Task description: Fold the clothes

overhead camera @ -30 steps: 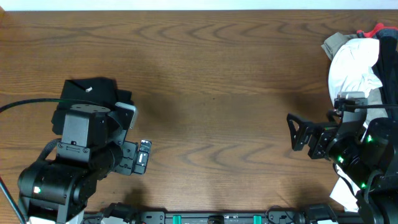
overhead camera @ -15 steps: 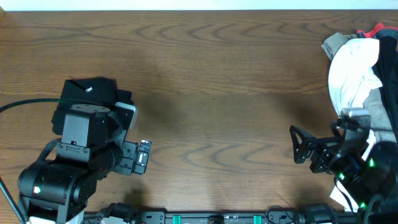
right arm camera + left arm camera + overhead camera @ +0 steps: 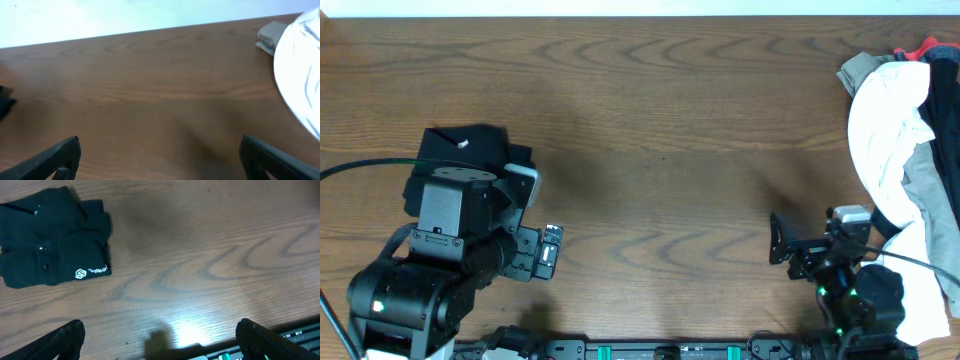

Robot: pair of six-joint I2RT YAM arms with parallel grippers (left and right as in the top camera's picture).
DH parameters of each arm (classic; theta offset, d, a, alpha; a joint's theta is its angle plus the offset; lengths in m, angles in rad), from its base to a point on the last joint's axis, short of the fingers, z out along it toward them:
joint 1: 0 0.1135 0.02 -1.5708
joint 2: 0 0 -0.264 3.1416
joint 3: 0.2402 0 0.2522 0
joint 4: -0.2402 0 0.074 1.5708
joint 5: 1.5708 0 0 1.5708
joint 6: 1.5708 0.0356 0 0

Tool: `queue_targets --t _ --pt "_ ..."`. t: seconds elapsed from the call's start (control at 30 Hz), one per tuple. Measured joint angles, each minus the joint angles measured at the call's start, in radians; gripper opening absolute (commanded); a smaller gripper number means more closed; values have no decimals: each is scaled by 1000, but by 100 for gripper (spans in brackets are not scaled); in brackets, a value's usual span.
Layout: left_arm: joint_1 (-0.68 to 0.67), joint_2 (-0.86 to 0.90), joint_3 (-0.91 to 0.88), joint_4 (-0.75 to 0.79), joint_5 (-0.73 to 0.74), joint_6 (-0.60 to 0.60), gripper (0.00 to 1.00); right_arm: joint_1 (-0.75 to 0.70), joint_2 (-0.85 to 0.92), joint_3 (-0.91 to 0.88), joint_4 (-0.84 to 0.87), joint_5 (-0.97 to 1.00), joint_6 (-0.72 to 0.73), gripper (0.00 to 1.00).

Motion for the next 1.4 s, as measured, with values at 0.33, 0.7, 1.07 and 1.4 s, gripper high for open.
queue_targets --t 0.33,0.7,1.07,1.4 --pt "0 0 0 1 0 0 98 -12 -144 -190 58 5 35 99" --pt "0 0 0 0 0 0 98 -12 -146 -191 76 4 42 99" --pt "0 0 0 0 0 0 98 -12 -146 -191 77 4 42 99" --pt "-3 -2 0 1 -4 0 98 -12 -146 -191 77 4 42 99"
